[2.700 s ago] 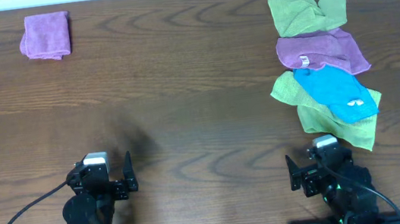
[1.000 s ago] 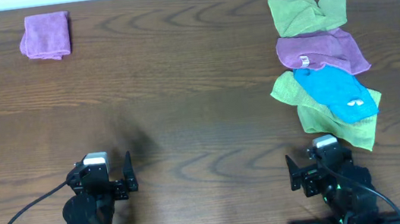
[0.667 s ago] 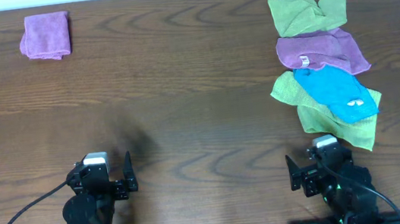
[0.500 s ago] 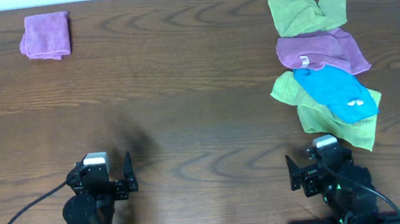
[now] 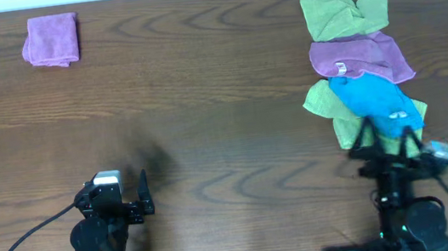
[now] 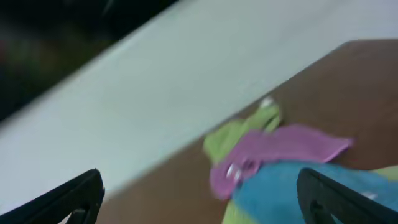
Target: Fold the cloth
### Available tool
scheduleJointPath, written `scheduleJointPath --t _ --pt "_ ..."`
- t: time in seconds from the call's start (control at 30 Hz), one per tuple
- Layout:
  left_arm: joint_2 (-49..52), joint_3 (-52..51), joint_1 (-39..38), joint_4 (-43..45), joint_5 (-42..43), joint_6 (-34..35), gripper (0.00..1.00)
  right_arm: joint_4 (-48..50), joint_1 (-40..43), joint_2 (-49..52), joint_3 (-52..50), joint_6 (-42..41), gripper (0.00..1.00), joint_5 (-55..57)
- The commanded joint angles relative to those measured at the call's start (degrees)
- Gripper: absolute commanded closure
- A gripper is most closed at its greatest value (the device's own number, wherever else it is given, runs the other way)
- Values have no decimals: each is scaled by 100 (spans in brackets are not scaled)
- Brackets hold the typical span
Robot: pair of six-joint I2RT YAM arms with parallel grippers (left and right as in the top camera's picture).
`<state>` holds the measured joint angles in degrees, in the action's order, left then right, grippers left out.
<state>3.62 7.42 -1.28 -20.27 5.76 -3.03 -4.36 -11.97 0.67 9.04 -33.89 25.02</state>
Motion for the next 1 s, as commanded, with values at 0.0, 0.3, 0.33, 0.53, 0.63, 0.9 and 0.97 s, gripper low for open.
scheduleJointPath --t 0.0,0.3,0.33,0.53,0.63,0.9,0.97 --pt "-42 -131 24 -17 4 -42 4 42 87 11 15 -688 1 1158" --pt "-42 -131 24 -17 4 -42 5 282 546 1788 81 -1451 1 282" --pt "-42 -131 24 -17 4 -44 4 431 638 2083 125 -1451 1 72" --pt "-42 -131 24 -17 4 -42 5 151 1458 4317 1314 -1016 1 -1458" --pt "-42 -131 24 -17 4 -44 5 -511 1731 5351 2120 -568 1 -1836" --pt "-42 -131 24 -17 4 -44 5 -2638 1821 7466 3864 861 1 -1840" --pt "-42 -131 24 -17 4 -44 4 -2754 1801 7746 4022 1145 1 -1840"
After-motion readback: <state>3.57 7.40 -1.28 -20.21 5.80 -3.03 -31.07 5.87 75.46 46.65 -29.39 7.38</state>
